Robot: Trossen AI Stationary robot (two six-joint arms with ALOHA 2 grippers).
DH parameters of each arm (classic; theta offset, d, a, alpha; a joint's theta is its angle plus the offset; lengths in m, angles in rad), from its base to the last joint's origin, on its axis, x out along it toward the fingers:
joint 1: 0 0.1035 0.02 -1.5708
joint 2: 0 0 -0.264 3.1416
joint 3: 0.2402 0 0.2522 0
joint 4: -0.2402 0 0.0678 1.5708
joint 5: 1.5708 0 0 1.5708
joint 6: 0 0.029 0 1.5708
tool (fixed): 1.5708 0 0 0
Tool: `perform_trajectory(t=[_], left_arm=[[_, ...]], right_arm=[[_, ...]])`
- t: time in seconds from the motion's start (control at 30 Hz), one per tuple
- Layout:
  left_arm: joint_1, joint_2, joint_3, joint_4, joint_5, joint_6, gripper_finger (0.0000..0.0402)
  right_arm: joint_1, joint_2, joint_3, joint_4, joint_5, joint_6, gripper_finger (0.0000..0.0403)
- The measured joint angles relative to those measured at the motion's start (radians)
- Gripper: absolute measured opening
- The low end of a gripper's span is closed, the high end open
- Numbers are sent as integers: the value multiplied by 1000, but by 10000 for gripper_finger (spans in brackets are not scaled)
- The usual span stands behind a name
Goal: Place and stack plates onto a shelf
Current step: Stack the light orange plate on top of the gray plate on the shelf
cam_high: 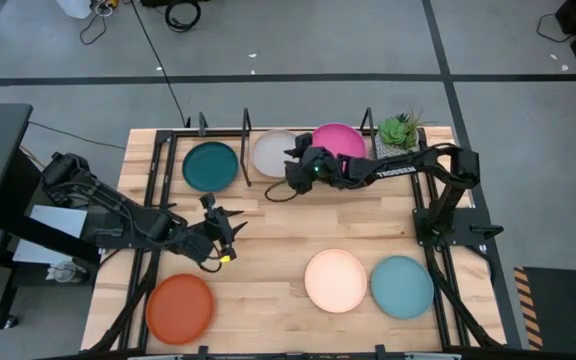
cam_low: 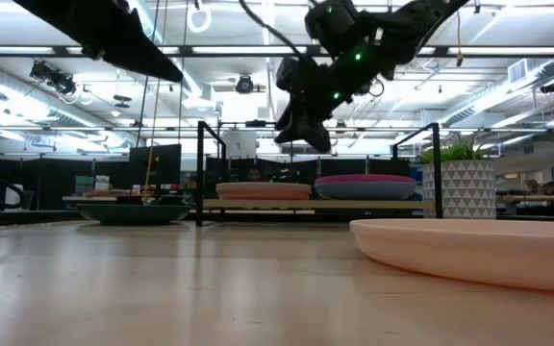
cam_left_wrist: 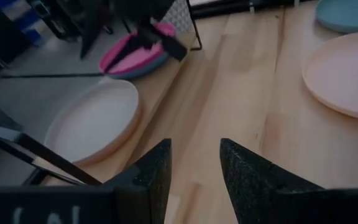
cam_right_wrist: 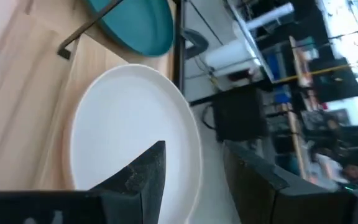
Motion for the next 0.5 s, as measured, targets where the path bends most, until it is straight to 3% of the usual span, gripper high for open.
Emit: perform_trajectory(t=[0.1, 0.3, 0.5], left_arm=[[34, 0, 0, -6, 62, 18, 144], [84, 0, 0, -89, 189, -26, 144], [177, 0, 0, -291, 302, -176, 144]], right_arm=[[48, -42, 0, -112, 44, 48, 165], [116, -122, 0, -362, -94, 303, 164], [160, -160, 0, -539, -126, 514, 164]])
